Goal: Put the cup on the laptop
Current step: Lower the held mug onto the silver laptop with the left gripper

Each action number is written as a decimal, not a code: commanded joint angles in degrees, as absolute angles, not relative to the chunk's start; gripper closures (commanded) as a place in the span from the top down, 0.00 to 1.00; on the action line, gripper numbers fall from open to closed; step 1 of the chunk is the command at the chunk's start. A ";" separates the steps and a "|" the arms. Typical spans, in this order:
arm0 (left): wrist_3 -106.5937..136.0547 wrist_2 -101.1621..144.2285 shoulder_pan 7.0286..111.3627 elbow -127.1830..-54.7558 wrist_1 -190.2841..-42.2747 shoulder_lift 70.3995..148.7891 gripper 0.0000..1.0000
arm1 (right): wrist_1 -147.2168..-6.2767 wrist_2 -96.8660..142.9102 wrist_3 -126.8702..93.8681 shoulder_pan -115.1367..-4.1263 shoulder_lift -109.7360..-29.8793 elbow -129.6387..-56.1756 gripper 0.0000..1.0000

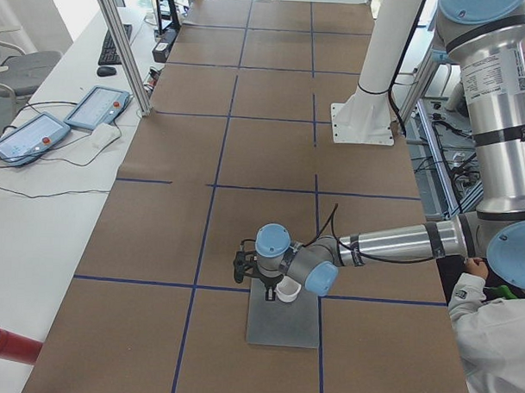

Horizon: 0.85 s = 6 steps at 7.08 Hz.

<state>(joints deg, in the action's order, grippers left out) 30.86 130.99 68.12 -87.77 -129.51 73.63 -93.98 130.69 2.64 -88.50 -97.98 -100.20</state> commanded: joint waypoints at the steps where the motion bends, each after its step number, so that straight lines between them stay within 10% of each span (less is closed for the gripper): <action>1: 30.59 130.96 68.12 -87.63 -129.81 73.83 0.84 | -93.96 130.69 2.64 -88.51 -98.00 -100.20 1.00; 2: 30.85 131.13 68.12 -87.80 -130.08 73.74 1.00 | -93.96 130.69 2.64 -88.51 -97.91 -100.20 1.00; 6: 21.96 132.80 75.81 -98.07 -122.31 72.68 1.00 | -93.96 130.69 2.64 -88.51 -98.00 -100.20 1.00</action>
<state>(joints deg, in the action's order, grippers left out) 27.95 132.62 72.02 -95.61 -126.88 72.62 -93.96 130.69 2.64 -88.51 -98.00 -100.19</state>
